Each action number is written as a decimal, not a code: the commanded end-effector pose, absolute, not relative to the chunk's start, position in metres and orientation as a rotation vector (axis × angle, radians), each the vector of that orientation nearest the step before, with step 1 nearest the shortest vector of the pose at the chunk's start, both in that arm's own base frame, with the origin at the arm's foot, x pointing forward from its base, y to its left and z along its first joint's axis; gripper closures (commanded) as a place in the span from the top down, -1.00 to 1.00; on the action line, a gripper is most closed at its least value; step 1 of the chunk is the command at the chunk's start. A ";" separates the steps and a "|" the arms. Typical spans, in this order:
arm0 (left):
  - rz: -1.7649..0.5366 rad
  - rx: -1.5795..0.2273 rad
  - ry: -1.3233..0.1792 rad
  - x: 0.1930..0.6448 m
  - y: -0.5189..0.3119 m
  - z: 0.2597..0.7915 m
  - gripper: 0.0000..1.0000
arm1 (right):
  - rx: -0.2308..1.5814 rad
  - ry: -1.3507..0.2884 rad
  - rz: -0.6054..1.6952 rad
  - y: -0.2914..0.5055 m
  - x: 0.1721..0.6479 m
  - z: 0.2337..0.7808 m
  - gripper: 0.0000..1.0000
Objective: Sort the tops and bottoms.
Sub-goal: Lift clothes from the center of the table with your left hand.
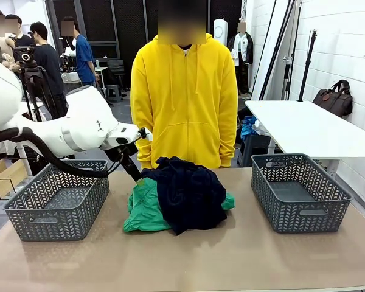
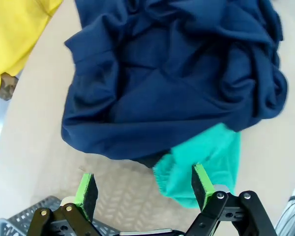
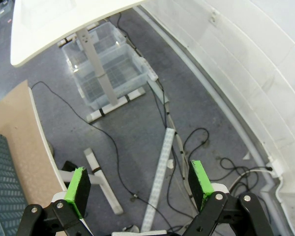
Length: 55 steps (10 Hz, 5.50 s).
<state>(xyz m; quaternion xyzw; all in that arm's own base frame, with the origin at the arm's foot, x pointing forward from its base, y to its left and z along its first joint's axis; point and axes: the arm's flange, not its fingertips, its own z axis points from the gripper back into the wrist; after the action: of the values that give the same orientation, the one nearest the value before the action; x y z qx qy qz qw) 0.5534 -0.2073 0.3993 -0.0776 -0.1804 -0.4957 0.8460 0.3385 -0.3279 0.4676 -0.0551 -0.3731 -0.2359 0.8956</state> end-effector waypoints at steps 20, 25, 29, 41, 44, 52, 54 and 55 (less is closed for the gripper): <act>-1.148 -0.349 -0.209 0.547 -0.203 0.364 -0.60 | -0.120 -0.766 -0.480 -0.327 0.337 0.468 1.00; -1.157 -0.369 -0.205 0.545 -0.202 0.365 -1.00 | -0.120 -0.766 -0.480 -0.327 0.337 0.468 1.00; -1.175 -0.382 -0.205 0.536 -0.198 0.372 -1.00 | -0.120 -0.766 -0.480 -0.327 0.337 0.468 1.00; -1.262 0.101 -0.461 0.459 -0.248 0.637 -1.00 | -0.120 -0.766 -0.480 -0.327 0.337 0.468 1.00; -1.213 0.191 -0.551 0.435 -0.278 0.702 -1.00 | -0.120 -0.766 -0.480 -0.327 0.337 0.468 1.00; -0.947 0.212 -0.831 0.378 -0.323 0.844 -1.00 | -0.120 -0.766 -0.480 -0.327 0.337 0.468 1.00; -0.919 0.204 -0.857 0.362 -0.327 0.862 -1.00 | -0.120 -0.766 -0.480 -0.327 0.337 0.468 1.00; -0.921 0.205 -0.872 0.352 -0.327 0.866 -1.00 | -0.120 -0.766 -0.480 -0.327 0.337 0.468 1.00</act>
<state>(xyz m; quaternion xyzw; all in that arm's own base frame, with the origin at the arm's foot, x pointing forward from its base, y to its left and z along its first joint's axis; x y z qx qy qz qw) 0.3597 -0.3206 0.8596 0.0862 -0.4039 -0.4398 0.7975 0.3383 -0.3280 0.4678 -0.0551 -0.3733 -0.2361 0.8955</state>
